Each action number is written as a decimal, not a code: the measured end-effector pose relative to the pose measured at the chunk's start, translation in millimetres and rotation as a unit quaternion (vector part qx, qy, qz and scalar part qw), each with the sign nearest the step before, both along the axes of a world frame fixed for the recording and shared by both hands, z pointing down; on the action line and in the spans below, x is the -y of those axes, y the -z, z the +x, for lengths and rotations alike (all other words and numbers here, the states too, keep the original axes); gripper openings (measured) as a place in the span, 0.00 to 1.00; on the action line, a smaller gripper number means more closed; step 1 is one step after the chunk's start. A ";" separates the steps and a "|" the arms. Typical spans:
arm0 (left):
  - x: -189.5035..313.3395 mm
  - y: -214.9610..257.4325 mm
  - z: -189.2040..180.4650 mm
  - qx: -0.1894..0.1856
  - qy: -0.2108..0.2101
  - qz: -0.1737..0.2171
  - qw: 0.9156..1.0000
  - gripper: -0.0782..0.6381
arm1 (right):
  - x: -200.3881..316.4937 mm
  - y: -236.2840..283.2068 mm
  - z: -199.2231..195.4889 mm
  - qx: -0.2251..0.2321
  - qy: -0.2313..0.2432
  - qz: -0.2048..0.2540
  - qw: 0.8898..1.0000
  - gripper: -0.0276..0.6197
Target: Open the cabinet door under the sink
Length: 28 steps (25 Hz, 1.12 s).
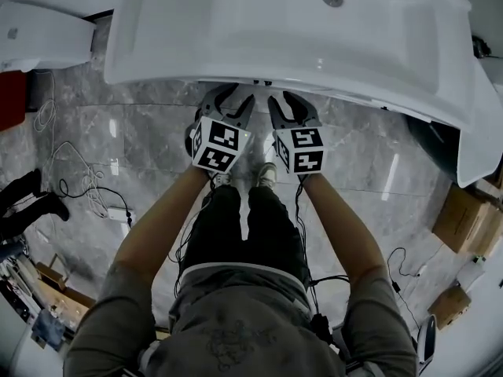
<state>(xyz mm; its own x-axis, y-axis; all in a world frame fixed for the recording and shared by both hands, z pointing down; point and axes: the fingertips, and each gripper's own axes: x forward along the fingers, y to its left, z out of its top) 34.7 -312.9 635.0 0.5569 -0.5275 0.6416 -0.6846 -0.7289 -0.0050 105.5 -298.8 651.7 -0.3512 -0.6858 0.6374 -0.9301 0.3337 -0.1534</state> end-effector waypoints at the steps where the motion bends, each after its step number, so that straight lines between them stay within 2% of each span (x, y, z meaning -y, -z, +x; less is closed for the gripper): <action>1: 3.1 -7.4 2.2 0.000 0.000 0.001 1.000 0.34 | 2.6 -7.7 1.3 -0.001 -0.003 -0.001 1.000 0.25; 8: 22.1 -62.7 17.2 0.005 -0.005 -0.013 1.000 0.34 | 23.8 -60.4 9.3 0.006 -0.022 -0.005 1.000 0.25; 14: 21.7 -105.2 25.5 0.003 -0.013 -0.050 0.999 0.31 | 25.7 -92.8 2.2 0.022 -0.018 -0.020 0.999 0.22; 18: 23.1 -119.7 32.4 -0.004 -0.017 -0.060 0.998 0.25 | 30.1 -105.0 -1.2 0.027 -0.011 -0.017 0.999 0.22; 28: 32.7 -138.7 36.9 0.015 -0.023 -0.061 0.998 0.23 | 41.4 -123.8 -3.4 0.026 -0.015 -0.027 0.999 0.19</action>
<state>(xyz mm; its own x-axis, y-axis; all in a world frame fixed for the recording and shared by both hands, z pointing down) 71.6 -345.6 773.7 0.5585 -0.4187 0.7160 -0.6513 -0.7559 0.0660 102.1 -340.3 775.5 -0.3641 -0.6612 0.6559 -0.9301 0.2952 -0.2187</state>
